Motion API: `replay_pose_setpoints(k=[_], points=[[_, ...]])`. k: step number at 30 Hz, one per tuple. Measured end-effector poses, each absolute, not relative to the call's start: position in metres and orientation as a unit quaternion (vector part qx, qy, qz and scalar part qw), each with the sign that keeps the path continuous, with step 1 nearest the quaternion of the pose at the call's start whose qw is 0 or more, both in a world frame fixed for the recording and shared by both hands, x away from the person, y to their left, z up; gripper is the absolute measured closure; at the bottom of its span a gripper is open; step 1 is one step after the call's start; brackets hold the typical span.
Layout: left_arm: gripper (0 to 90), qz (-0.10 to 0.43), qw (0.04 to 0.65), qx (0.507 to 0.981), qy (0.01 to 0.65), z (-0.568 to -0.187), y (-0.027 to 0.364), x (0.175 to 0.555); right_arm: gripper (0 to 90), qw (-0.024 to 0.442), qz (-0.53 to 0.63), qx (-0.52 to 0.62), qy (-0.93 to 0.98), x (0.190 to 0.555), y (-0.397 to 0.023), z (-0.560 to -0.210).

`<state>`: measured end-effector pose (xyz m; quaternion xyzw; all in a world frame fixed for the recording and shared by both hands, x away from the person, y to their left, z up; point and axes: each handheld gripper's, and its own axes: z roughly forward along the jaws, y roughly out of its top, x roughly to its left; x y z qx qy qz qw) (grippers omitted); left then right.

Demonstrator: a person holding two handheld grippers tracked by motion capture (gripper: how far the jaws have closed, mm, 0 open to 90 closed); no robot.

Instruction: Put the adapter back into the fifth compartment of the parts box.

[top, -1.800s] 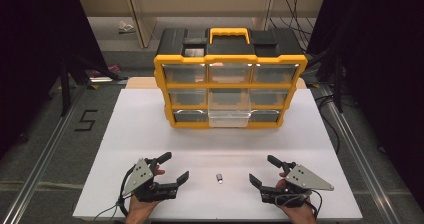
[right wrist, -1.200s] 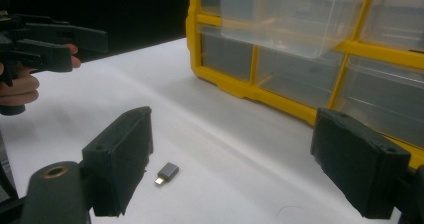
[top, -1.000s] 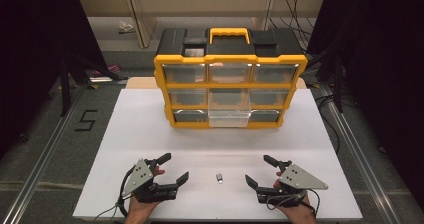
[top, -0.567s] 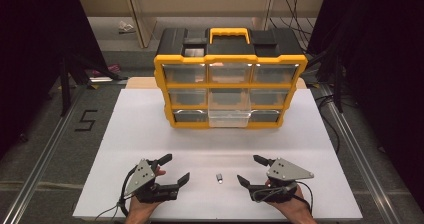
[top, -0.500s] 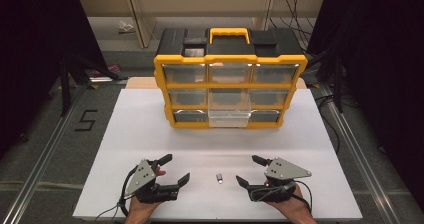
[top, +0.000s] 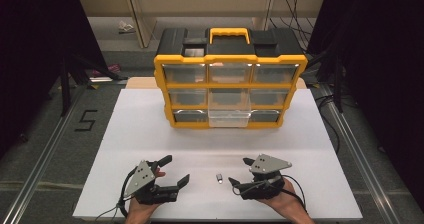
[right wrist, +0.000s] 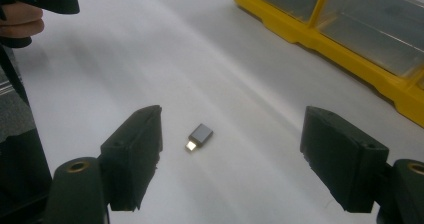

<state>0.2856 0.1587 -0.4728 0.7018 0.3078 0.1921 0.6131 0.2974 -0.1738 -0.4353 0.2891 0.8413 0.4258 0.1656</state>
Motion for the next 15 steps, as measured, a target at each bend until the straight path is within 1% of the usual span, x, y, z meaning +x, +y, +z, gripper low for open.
replay_pose_setpoints(k=[7,15], points=[[15.9,0.194,0.612,0.703,0.306,-0.473,0.159,0.286,26.3,0.154,0.389,0.288,0.861,0.306,-0.151,-0.435],[15.9,0.195,0.610,0.705,0.304,-0.472,0.161,0.286,27.7,0.145,0.363,0.287,0.874,0.314,-0.137,-0.439]])
